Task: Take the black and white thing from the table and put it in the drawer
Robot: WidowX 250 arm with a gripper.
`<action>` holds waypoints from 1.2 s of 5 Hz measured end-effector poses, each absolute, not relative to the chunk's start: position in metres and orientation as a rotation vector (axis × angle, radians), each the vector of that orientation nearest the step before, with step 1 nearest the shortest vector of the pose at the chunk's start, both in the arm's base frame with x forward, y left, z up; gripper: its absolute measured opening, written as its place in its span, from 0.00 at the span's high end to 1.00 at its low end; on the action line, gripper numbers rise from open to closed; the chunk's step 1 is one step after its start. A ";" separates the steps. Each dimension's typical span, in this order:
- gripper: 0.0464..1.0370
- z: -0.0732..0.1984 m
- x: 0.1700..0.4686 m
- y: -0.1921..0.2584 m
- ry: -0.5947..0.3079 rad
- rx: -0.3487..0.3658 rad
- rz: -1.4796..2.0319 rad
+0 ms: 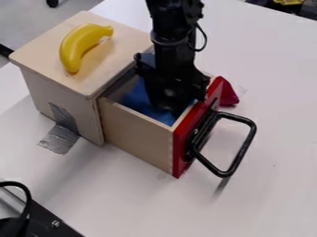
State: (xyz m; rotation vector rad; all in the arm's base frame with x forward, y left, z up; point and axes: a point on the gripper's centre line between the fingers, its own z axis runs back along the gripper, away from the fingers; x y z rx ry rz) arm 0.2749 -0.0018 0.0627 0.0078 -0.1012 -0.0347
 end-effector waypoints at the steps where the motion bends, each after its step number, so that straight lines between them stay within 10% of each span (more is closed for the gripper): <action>1: 0.04 0.074 0.274 -0.002 -0.126 0.023 -0.040; 6: 0.04 0.162 0.267 -0.020 -0.155 0.036 -0.060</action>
